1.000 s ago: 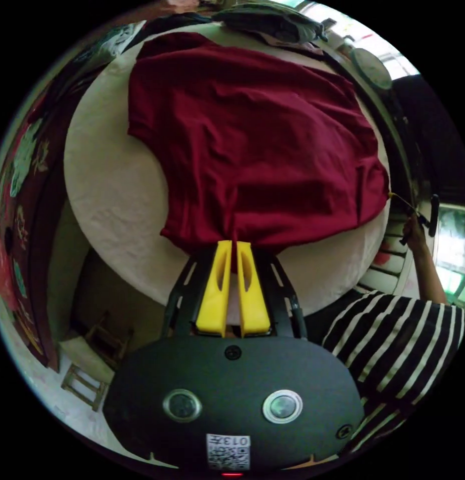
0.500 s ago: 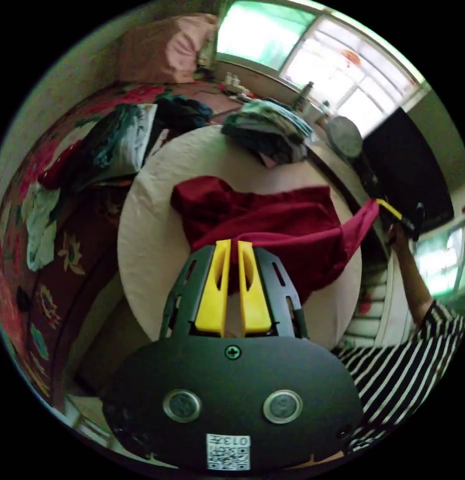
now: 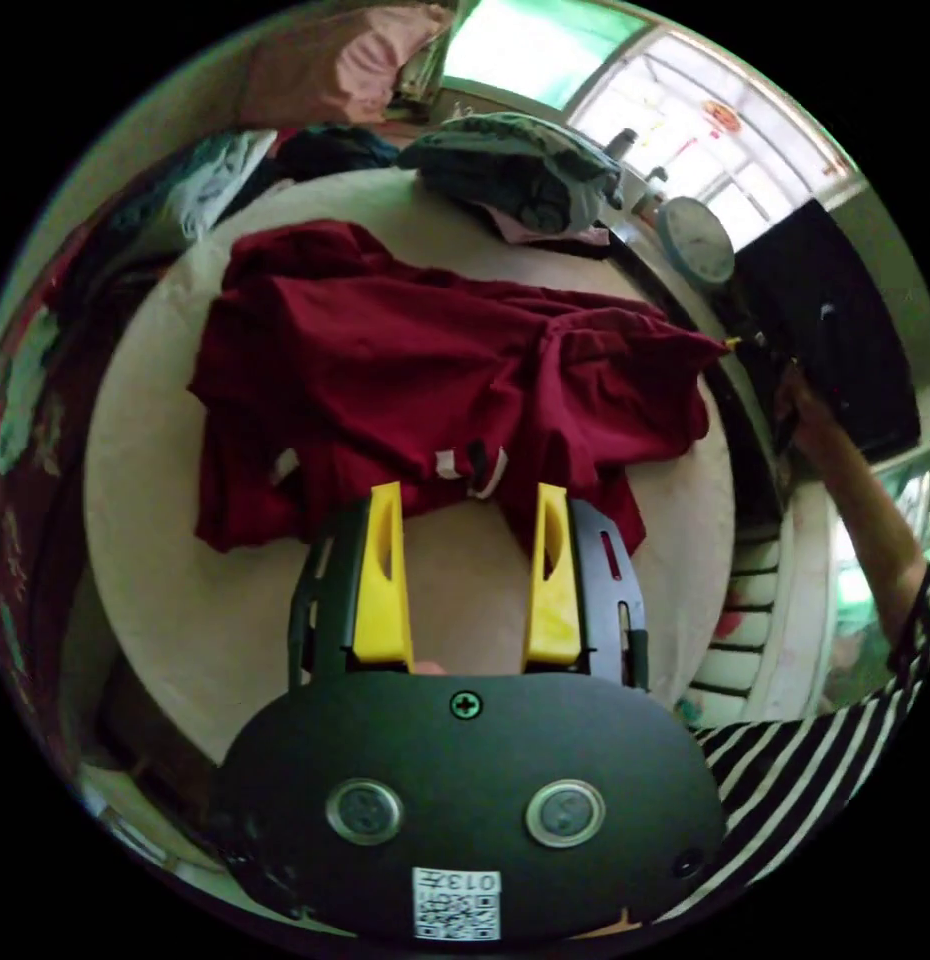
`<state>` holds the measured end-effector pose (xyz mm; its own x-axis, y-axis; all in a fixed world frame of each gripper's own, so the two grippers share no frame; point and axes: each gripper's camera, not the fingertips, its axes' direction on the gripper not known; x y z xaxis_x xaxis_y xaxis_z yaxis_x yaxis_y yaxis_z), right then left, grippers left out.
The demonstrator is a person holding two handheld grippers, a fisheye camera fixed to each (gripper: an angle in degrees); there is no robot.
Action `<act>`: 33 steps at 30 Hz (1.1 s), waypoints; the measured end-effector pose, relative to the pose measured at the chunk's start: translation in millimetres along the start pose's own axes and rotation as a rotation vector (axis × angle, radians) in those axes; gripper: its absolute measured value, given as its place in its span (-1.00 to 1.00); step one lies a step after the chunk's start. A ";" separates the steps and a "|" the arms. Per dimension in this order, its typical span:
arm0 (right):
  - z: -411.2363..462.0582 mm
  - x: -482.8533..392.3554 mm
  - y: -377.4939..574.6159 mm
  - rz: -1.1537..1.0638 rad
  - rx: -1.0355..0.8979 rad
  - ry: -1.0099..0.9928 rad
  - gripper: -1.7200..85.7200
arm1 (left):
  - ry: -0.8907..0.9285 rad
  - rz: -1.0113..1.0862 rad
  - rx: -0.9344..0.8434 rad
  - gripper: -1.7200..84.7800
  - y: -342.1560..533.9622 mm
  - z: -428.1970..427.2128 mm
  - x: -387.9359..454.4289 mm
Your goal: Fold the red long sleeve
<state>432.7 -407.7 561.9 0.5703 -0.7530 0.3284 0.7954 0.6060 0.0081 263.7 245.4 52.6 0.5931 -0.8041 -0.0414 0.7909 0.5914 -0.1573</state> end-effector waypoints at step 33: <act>-285.7 191.4 37.9 -0.253 0.931 -0.332 -0.95 | -0.024 0.466 0.794 -0.96 248.8 -443.3 169.2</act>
<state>630.6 -602.2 355.2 0.2096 -0.8632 0.4593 0.3285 0.5046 0.7984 493.9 229.7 -430.9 0.8738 -0.4776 0.0917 0.3370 0.7306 0.5939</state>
